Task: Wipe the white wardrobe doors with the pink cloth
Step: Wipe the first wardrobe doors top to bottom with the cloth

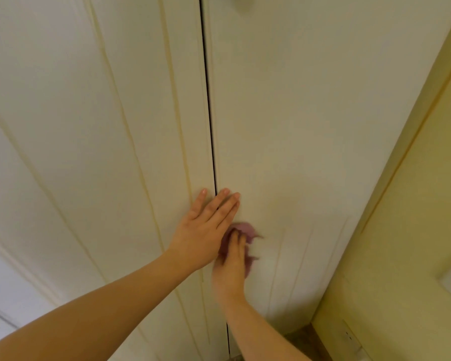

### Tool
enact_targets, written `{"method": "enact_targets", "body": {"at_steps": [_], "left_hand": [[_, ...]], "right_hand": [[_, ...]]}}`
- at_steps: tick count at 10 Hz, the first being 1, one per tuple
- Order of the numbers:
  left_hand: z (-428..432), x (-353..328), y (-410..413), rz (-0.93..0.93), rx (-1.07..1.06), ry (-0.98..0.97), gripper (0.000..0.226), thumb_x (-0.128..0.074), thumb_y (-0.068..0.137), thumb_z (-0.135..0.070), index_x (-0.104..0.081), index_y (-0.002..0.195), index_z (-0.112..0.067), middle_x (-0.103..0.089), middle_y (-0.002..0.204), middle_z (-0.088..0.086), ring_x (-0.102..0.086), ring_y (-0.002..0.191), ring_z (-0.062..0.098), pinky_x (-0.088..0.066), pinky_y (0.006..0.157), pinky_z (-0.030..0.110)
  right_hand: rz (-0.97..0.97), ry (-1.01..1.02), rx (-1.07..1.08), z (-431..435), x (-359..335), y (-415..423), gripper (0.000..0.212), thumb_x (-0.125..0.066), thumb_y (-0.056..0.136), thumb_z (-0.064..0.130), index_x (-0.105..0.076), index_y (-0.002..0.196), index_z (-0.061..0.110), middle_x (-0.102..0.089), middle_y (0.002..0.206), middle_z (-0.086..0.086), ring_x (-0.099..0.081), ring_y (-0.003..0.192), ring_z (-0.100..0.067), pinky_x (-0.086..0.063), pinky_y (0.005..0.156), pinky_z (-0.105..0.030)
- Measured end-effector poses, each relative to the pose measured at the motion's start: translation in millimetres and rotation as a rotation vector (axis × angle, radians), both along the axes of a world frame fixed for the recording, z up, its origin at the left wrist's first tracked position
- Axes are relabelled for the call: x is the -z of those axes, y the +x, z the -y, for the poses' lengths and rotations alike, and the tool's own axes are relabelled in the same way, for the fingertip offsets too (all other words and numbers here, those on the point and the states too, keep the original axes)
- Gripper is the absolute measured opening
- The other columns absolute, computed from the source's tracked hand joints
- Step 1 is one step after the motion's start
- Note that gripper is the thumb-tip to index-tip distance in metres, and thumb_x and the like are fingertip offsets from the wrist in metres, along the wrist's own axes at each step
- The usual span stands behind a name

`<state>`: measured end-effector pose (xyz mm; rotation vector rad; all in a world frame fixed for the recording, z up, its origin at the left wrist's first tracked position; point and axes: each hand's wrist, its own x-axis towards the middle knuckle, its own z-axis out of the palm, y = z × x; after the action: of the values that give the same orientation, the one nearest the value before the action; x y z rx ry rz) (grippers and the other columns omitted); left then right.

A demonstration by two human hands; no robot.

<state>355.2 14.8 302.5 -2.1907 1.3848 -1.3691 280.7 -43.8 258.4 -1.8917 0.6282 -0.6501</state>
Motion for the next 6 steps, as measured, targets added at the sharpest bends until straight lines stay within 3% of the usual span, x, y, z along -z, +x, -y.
{"method": "enact_targets", "body": {"at_steps": [1, 2, 3, 4, 5, 6], "left_hand": [[-1, -2, 3, 0.01, -0.001, 0.032, 0.055, -0.032, 0.088, -0.024, -0.046, 0.137, -0.004, -0.042, 0.146, 0.008, -0.03, 0.136, 0.026, -0.003, 0.116, 0.049], [-3, 2, 5, 0.04, -0.002, 0.017, 0.059, -0.037, 0.082, -0.012, -0.041, 0.14, -0.005, -0.04, 0.147, 0.007, -0.029, 0.138, 0.025, -0.005, 0.116, 0.05], [-1, 6, 4, 0.041, -0.009, 0.01, 0.058, -0.037, 0.083, -0.013, -0.039, 0.141, -0.006, -0.037, 0.149, 0.007, -0.028, 0.138, 0.026, -0.003, 0.117, 0.049], [-1, 8, 8, 0.049, -0.024, 0.018, 0.054, -0.035, 0.09, -0.027, -0.04, 0.141, -0.007, -0.032, 0.151, 0.005, -0.027, 0.139, 0.026, -0.003, 0.118, 0.049], [-3, 6, 13, 0.073, 0.004, 0.044, 0.052, -0.037, 0.092, -0.023, -0.04, 0.142, -0.009, -0.033, 0.151, 0.004, -0.027, 0.14, 0.025, -0.004, 0.118, 0.048], [-2, 6, 13, 0.108, -0.01, 0.027, 0.064, -0.052, 0.079, -0.014, -0.04, 0.142, -0.009, -0.037, 0.149, 0.005, -0.029, 0.138, 0.024, -0.007, 0.117, 0.049]], "right_hand": [[0.187, 0.256, -0.067, 7, 7, 4, 0.053, -0.037, 0.095, -0.002, -0.024, 0.145, 0.01, -0.021, 0.153, -0.009, -0.024, 0.139, -0.021, -0.026, 0.108, -0.022], [0.015, 0.234, 0.189, 64, 5, 21, 0.067, -0.035, 0.088, -0.013, -0.013, 0.147, 0.007, -0.009, 0.156, -0.011, -0.016, 0.142, -0.026, -0.017, 0.113, -0.029], [-0.023, 0.04, 0.169, 45, 1, 12, 0.054, -0.043, 0.089, 0.002, -0.028, 0.141, 0.004, -0.029, 0.146, -0.012, -0.031, 0.131, -0.032, -0.029, 0.105, -0.047], [0.081, 0.02, -0.076, -5, 15, -3, 0.054, -0.043, 0.093, 0.017, -0.029, 0.144, 0.008, -0.029, 0.148, -0.008, -0.028, 0.135, -0.022, -0.022, 0.111, -0.038], [0.135, 0.23, -0.054, 26, 23, 9, 0.062, -0.047, 0.091, 0.015, -0.021, 0.147, 0.01, -0.02, 0.153, -0.01, -0.025, 0.137, -0.017, -0.017, 0.116, -0.035], [-0.002, 0.283, 0.194, 73, 28, 21, 0.064, -0.039, 0.088, -0.007, -0.019, 0.146, 0.009, -0.023, 0.151, -0.01, -0.03, 0.135, -0.029, -0.026, 0.111, -0.04]]}}
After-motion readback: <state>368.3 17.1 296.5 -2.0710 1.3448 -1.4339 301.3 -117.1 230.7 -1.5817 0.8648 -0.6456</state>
